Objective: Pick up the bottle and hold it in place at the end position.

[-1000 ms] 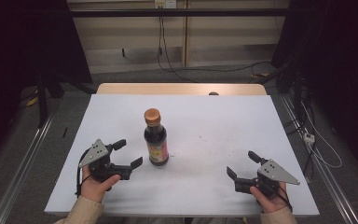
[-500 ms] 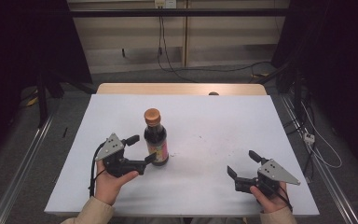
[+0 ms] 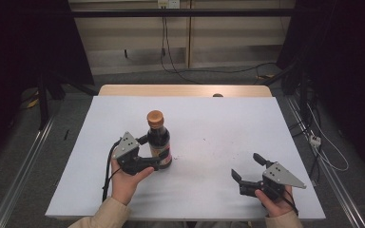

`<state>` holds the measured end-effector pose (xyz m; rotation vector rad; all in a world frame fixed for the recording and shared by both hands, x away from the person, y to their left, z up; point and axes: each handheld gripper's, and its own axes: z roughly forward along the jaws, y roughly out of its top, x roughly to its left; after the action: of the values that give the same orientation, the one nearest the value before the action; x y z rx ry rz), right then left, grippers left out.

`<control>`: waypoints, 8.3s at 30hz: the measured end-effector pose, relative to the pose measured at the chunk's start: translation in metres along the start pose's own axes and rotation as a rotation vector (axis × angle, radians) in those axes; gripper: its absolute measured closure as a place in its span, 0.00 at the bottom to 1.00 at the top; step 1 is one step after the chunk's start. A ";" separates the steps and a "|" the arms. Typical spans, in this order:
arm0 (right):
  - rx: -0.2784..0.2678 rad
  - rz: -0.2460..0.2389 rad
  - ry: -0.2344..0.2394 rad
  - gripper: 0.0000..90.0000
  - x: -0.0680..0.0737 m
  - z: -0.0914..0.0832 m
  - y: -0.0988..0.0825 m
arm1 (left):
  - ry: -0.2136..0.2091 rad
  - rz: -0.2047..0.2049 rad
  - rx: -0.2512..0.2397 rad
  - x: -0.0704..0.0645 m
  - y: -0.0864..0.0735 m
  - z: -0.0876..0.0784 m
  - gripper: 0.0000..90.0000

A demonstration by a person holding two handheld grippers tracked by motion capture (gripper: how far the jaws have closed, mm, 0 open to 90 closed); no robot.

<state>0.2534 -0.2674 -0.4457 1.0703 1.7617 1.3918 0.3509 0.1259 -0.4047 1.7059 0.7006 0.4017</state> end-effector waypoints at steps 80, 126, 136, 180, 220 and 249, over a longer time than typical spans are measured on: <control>-0.025 0.006 0.011 0.05 -0.004 -0.003 0.002 | -0.007 0.063 -0.029 0.009 0.029 0.064 0.34; -0.025 0.025 0.024 0.06 -0.005 -0.006 0.000 | -0.048 0.099 -0.011 0.014 0.036 0.112 0.34; -0.026 0.024 0.024 0.06 -0.006 -0.007 0.000 | -0.058 0.107 -0.007 0.012 0.035 0.120 0.34; 0.004 0.032 0.021 0.07 -0.007 -0.006 -0.003 | -0.148 0.107 0.031 0.025 0.035 0.128 0.33; 0.071 0.121 0.075 0.05 -0.002 0.036 0.038 | -0.094 0.108 -0.009 0.017 0.026 0.124 0.33; 0.107 0.126 0.121 0.12 0.005 0.091 0.086 | -0.088 0.098 -0.011 0.016 0.025 0.123 0.34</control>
<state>0.3472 -0.2133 -0.3831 1.1940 1.9020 1.4790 0.4436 0.0396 -0.4132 1.7412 0.5515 0.3952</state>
